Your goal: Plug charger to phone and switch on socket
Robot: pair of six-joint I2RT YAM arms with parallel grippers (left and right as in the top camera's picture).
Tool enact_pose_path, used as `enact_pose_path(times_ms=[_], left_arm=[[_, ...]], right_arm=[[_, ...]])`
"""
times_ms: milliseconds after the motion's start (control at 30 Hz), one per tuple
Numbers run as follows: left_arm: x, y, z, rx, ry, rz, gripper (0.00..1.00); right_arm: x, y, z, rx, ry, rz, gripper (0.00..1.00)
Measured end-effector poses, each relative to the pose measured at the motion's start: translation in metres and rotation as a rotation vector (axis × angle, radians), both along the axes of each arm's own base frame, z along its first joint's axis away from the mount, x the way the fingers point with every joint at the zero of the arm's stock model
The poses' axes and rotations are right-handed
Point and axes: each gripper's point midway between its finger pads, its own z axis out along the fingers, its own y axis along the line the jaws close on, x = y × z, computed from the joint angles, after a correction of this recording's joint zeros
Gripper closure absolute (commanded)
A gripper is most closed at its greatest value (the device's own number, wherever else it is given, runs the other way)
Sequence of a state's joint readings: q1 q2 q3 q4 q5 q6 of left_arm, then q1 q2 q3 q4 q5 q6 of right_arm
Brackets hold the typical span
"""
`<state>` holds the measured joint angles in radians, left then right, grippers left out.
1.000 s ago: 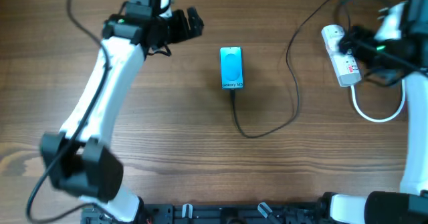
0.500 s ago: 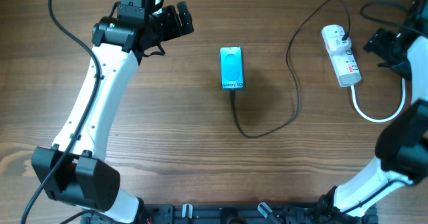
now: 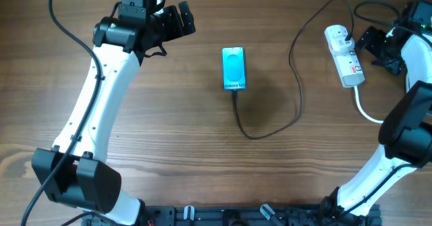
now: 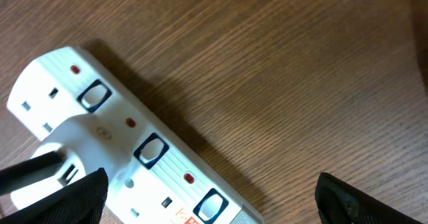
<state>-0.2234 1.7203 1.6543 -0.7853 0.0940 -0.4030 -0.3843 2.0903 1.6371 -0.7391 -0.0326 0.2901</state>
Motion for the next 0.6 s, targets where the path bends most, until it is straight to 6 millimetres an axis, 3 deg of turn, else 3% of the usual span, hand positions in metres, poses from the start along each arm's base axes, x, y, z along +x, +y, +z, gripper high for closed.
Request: enact_pose_path(times_ms=[200, 433, 600], left_arm=[[0.0, 0.0, 0.0, 0.0, 0.0, 0.0, 0.0], [0.0, 0.0, 0.0, 0.0, 0.0, 0.0, 0.0], [0.0, 0.0, 0.0, 0.0, 0.0, 0.0, 0.0]], right_arm=[[-0.005, -0.003, -0.023, -0.001, 0.054, -0.02, 0.0], [-0.007, -0.004, -0.027, -0.007, 0.065, -0.024, 0.0], [-0.005, -0.005, -0.045, 0.008, 0.081, -0.035, 0.0]])
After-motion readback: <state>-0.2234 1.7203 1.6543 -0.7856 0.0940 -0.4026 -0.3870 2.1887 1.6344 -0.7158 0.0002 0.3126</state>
